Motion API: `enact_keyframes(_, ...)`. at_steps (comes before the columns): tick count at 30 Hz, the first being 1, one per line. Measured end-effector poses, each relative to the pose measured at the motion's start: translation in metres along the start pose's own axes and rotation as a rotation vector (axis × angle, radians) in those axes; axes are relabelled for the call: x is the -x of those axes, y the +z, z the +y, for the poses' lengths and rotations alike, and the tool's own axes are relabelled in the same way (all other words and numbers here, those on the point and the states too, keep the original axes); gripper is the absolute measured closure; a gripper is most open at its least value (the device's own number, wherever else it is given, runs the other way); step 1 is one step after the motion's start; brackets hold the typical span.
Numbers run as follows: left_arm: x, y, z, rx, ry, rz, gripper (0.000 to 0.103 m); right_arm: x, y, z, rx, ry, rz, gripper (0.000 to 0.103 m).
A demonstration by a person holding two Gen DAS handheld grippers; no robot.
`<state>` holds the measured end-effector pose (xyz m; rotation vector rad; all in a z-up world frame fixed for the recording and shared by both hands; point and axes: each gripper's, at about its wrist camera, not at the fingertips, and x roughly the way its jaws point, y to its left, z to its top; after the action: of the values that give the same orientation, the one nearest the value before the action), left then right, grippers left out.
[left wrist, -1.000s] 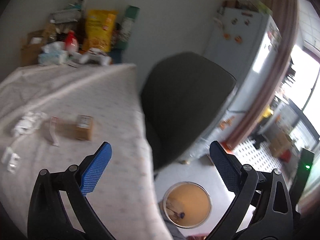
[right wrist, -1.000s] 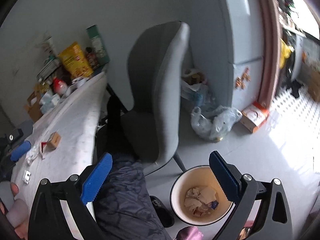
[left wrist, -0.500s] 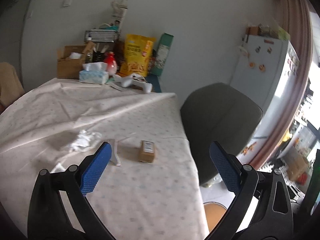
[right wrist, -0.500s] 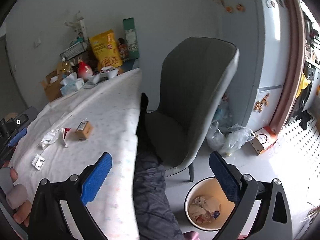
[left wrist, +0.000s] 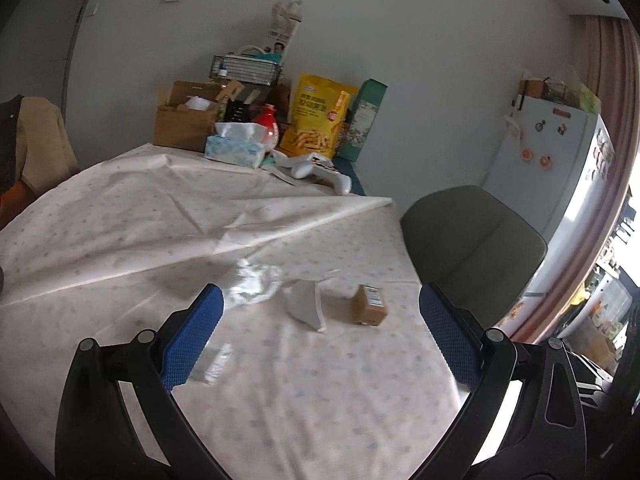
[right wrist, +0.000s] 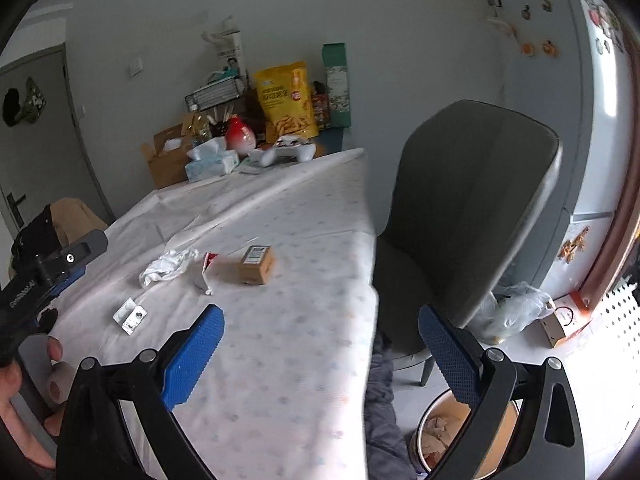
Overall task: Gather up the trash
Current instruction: 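Grasp the small white carton with the left tool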
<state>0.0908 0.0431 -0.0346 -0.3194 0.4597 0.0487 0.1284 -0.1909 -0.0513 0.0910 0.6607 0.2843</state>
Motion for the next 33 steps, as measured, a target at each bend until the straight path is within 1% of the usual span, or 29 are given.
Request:
enact_keyframes(2,0.003,0.0,0.012,0.009,0.021,-0.005,0.006,-0.004,0.001,0.008,-0.003,0.049,-0.005,0.008)
enact_keyframes(5,0.005,0.0,0.029,0.03,0.037,0.001,0.006,-0.008,0.001,0.021,0.008,0.075,-0.012,0.008)
enact_keyframes(7,0.005,-0.001,0.04,0.04,0.047,0.01,0.006,-0.012,0.001,0.029,0.024,0.111,-0.007,0.008)
enact_keyframes(11,0.005,-0.004,0.058,0.049,0.058,0.025,0.006,-0.022,-0.001,0.041,0.034,0.137,0.009,0.008)
enact_keyframes(13,0.004,-0.003,0.067,0.054,0.063,0.036,0.006,-0.029,-0.002,0.045,0.026,0.142,0.032,0.008)
enact_keyframes(16,0.001,0.0,0.088,0.079,0.048,0.066,0.006,-0.037,-0.002,0.048,-0.006,0.168,0.062,0.008)
enact_keyframes(20,-0.008,0.002,0.105,0.112,0.049,0.099,0.006,-0.044,-0.002,0.055,0.003,0.181,0.076,0.008)
enact_keyframes(24,-0.02,-0.002,0.108,0.112,0.053,0.142,0.009,-0.055,-0.001,0.057,0.014,0.192,0.108,0.012)
enact_keyframes(25,-0.026,-0.005,0.106,0.106,0.048,0.165,0.011,-0.057,-0.001,0.057,0.015,0.193,0.112,0.013)
enact_keyframes(28,-0.042,-0.013,0.098,0.067,0.048,0.224,0.017,-0.065,-0.001,0.056,0.012,0.201,0.13,0.015)
enact_keyframes(30,-0.048,-0.019,0.09,0.035,0.057,0.25,0.019,-0.069,-0.001,0.054,0.008,0.209,0.138,0.016)
enact_keyframes(33,-0.058,-0.027,0.081,-0.007,0.058,0.296,0.03,-0.073,-0.001,0.053,0.01,0.216,0.146,0.016)
